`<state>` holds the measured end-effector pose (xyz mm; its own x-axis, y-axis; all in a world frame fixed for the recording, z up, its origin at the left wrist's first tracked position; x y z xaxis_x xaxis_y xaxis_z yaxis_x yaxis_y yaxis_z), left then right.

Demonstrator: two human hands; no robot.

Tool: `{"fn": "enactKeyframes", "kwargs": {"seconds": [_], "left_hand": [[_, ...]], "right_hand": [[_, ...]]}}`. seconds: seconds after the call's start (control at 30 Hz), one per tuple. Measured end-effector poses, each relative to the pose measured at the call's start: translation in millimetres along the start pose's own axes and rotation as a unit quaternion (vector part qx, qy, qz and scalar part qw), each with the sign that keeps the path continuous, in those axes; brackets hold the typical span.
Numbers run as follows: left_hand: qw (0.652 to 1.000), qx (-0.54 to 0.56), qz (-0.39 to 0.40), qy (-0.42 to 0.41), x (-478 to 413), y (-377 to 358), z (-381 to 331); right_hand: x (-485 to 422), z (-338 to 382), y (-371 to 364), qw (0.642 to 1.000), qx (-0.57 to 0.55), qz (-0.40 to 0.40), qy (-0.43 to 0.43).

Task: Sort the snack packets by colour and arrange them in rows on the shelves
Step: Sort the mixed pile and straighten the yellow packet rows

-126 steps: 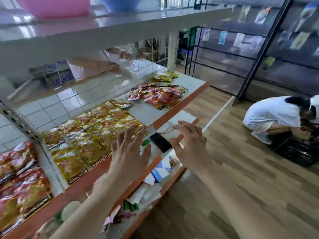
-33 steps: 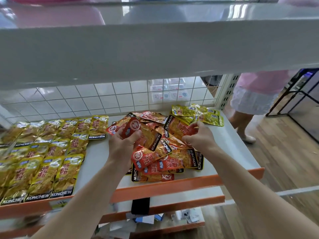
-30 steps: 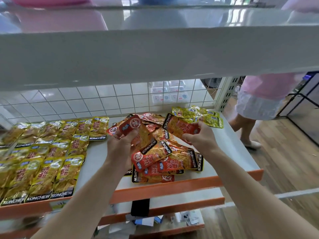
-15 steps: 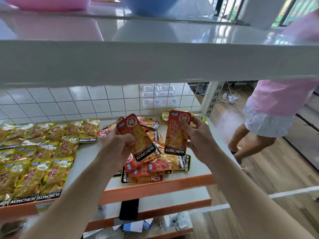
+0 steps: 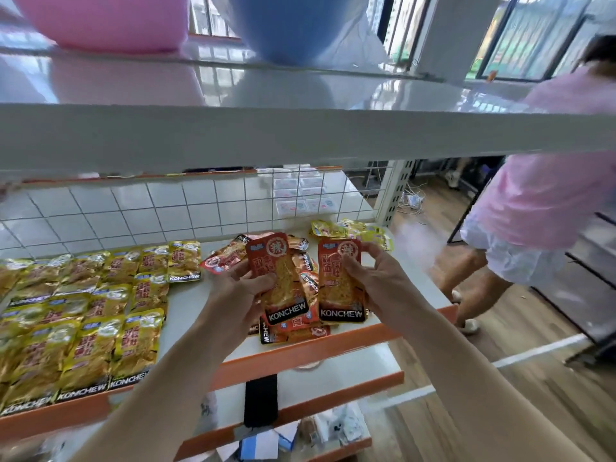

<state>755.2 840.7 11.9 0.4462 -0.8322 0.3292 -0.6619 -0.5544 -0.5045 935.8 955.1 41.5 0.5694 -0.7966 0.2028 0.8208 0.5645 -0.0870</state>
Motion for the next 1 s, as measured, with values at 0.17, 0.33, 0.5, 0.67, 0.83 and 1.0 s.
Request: {"fn": "enactKeyframes", "kwargs": {"seconds": [0.17,0.33,0.5,0.67,0.83,1.0], "left_hand": [[0.995,-0.094,-0.002,-0.041,46,39,-20],[0.990,-0.132,-0.029,-0.045,92,94,-26],[0.989,-0.131,-0.056,-0.047,130,140,-24],[0.988,-0.117,-0.081,-0.062,161,174,-28],[0.982,-0.095,-0.132,-0.093,183,202,-42],[0.968,-0.079,-0.198,-0.128,196,222,-56]], "right_hand": [[35,-16,-53,0.999,-0.028,0.025,-0.032],[75,-42,-109,0.999,0.001,0.030,-0.045],[108,-65,-150,0.998,0.006,-0.028,-0.052],[129,-73,-183,0.998,0.005,-0.009,-0.064],[129,-69,-216,0.998,0.015,0.026,-0.059],[118,-68,-241,0.995,0.022,0.071,-0.064]]}}
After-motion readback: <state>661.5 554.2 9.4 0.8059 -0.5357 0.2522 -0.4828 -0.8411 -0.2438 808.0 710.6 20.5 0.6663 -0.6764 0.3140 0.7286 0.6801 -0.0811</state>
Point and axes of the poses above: each hand's wrist, its own x-axis away from the middle knuckle, its own y-axis out of the back of the hand, z = x × y, the point moved 3 cm from there along -x, towards the middle knuckle, and after that the axes turned 6 degrees about x, right-handed, at the moved point
